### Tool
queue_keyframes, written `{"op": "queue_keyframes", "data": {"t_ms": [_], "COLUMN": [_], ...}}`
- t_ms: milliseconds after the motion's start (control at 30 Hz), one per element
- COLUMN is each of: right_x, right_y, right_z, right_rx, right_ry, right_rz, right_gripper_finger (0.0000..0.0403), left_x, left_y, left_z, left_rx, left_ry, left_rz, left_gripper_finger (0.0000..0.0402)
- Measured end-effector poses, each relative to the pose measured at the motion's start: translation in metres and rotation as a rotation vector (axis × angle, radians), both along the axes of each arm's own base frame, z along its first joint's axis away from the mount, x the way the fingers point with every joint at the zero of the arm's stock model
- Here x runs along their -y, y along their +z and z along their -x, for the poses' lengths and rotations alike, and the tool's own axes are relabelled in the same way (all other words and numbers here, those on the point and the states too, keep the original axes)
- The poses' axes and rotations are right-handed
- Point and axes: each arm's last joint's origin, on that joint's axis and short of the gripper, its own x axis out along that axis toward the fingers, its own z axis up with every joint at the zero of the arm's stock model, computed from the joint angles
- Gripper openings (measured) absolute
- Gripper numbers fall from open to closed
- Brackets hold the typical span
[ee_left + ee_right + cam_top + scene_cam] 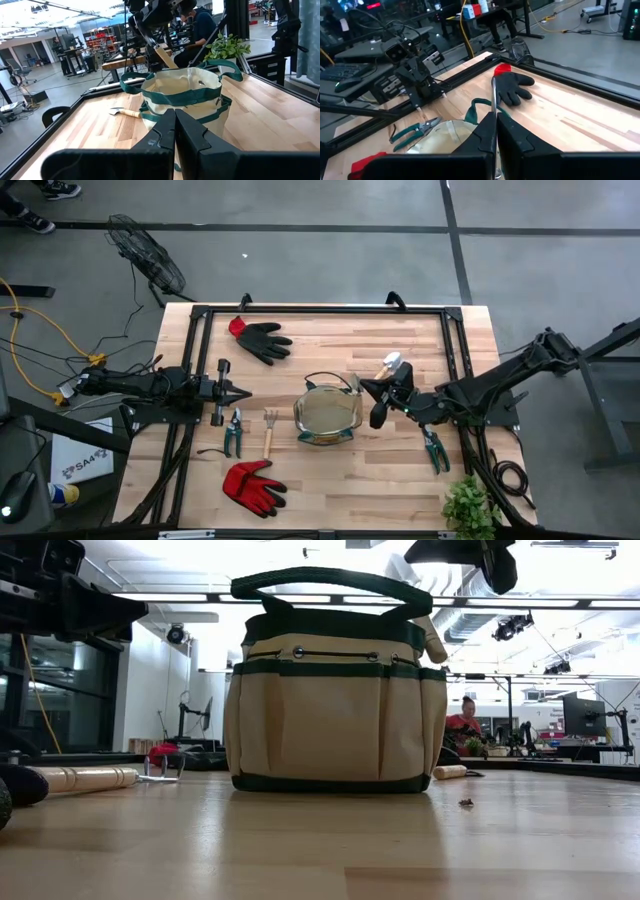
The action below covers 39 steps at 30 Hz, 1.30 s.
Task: Pick & Place Garden tools in Gardening bag
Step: Put the brown trowel into the gardening bag
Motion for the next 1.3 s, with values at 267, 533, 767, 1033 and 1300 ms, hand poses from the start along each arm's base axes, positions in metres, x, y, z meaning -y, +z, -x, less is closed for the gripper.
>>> {"op": "queue_keyframes", "data": {"t_ms": [267,533,767,1033,1300], "right_x": [-0.008,-0.010,-0.011,-0.017,-0.021], "right_y": [-0.012,-0.008,-0.013,-0.016,-0.025], "right_z": [-0.004,-0.004,-0.006,-0.002,-0.007], "right_rx": [-0.012,0.054,0.067,0.080,0.077], "right_ry": [-0.032,-0.108,-0.158,-0.206,-0.234], "right_rz": [-0.023,-0.026,-0.037,-0.028,-0.014], "right_gripper_finger": [0.0004,0.0004,0.0004,0.0004,0.0004], "left_x": [0.000,0.000,0.000,0.000,0.000], "left_y": [0.000,0.000,0.000,0.000,0.000], "left_z": [0.000,0.000,0.000,0.000,0.000], "left_rx": [0.000,0.000,-0.001,0.000,0.000], "left_ry": [0.000,0.001,0.001,0.001,0.002], "left_rz": [0.000,0.000,0.000,0.000,0.000], "left_gripper_finger": [0.0000,0.0000,0.0000,0.0000,0.0000]}}
